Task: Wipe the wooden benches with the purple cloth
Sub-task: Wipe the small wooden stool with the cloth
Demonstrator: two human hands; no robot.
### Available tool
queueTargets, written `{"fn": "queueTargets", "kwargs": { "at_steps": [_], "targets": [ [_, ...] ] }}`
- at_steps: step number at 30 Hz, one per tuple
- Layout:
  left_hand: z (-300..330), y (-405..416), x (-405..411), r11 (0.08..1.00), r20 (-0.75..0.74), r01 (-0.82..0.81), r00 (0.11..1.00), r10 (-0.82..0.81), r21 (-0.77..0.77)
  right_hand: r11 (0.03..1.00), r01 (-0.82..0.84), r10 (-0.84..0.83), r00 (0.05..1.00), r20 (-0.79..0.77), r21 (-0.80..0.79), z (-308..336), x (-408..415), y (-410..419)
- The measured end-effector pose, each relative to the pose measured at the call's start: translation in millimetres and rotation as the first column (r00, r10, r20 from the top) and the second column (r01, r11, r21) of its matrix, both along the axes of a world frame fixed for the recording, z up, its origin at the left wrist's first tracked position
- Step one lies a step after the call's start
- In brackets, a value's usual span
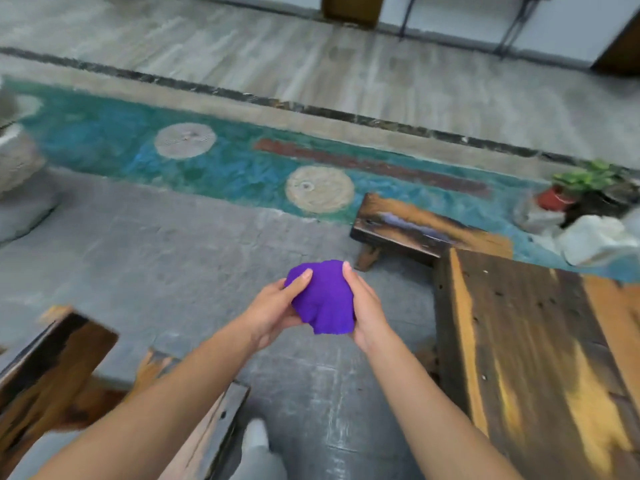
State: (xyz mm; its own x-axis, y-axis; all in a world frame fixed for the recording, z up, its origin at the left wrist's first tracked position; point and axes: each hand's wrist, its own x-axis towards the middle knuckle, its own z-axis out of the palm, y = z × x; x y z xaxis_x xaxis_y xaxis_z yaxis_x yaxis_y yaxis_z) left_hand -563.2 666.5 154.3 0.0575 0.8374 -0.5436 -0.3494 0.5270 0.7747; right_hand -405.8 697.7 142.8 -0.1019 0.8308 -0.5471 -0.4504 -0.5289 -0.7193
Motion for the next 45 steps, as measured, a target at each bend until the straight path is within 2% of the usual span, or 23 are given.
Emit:
{"fn": "queueTargets", "kwargs": {
  "at_steps": [2, 4, 9, 10, 13, 15, 18, 21, 25, 28, 33, 34, 35, 38, 39, 42, 45],
  "targets": [
    [-6, 56, 26, 0.999, -0.021, 0.041, 0.999, -0.041, 0.01, 0.999, 0.047, -0.048, 0.997, 0.058, 0.002, -9, 26, 44],
    [-12, 100, 43, 0.998, -0.064, 0.055, 0.997, -0.054, 0.024, 0.998, 0.059, -0.061, 0.979, 0.192, 0.015, -16, 45, 77],
    [-37, 228, 83, 0.973, -0.095, 0.23, 0.969, -0.23, -0.01, 0.997, 0.025, -0.066, 0.812, 0.579, 0.079, -25, 96, 179],
    [-40, 258, 94, 0.97, -0.09, 0.244, 0.966, -0.244, -0.019, 0.994, 0.02, -0.087, 0.757, 0.648, 0.11, -25, 107, 198],
    [-46, 332, 125, 0.964, -0.081, 0.257, 0.962, -0.262, -0.063, 0.965, -0.113, -0.153, 0.489, 0.859, 0.236, -26, 134, 240],
    [-52, 379, 146, 0.952, -0.089, 0.291, 0.95, -0.299, -0.091, 0.93, -0.258, -0.136, 0.423, 0.896, 0.262, -34, 148, 271],
    [-74, 440, 168, 0.917, -0.129, 0.37, 0.912, -0.388, -0.147, 0.875, -0.453, -0.029, 0.305, 0.952, 0.172, -63, 165, 323],
    [-107, 494, 183, 0.886, -0.147, 0.415, 0.882, -0.448, -0.208, 0.854, -0.509, 0.071, 0.319, 0.945, 0.107, -105, 182, 379],
    [-153, 551, 196, 0.892, -0.158, 0.357, 0.899, -0.409, -0.279, 0.863, -0.501, 0.143, 0.369, 0.918, 0.067, -149, 196, 442],
    [-191, 594, 207, 0.878, -0.185, 0.353, 0.886, -0.424, -0.323, 0.868, -0.496, 0.18, 0.361, 0.915, 0.025, -182, 210, 492],
    [-254, 670, 205, 0.884, -0.326, 0.367, 0.83, -0.452, -0.29, 0.936, -0.35, 0.159, 0.339, 0.927, -0.032, -230, 226, 571],
    [-270, 678, 204, 0.881, -0.408, 0.381, 0.784, -0.468, -0.28, 0.953, -0.299, 0.146, 0.343, 0.928, -0.039, -239, 232, 583],
    [-284, 686, 200, 0.866, -0.509, 0.412, 0.701, -0.499, -0.283, 0.964, -0.264, 0.134, 0.341, 0.93, -0.042, -249, 235, 594],
    [-322, 705, 192, 0.762, -0.717, 0.533, 0.358, -0.598, -0.368, 0.967, -0.236, 0.157, 0.265, 0.951, -0.094, -283, 242, 634],
    [-331, 709, 193, 0.744, -0.767, 0.569, 0.281, -0.577, -0.352, 0.961, -0.254, 0.171, 0.231, 0.958, -0.111, -294, 244, 644],
    [-371, 720, 203, 0.687, -0.865, 0.656, 0.103, -0.49, -0.311, 0.945, -0.277, 0.22, 0.149, 0.964, -0.173, -342, 254, 672],
    [-438, 737, 212, 0.678, -0.901, 0.655, -0.011, -0.434, -0.334, 0.942, -0.276, 0.249, 0.183, 0.951, -0.193, -403, 250, 694]
  ]
}}
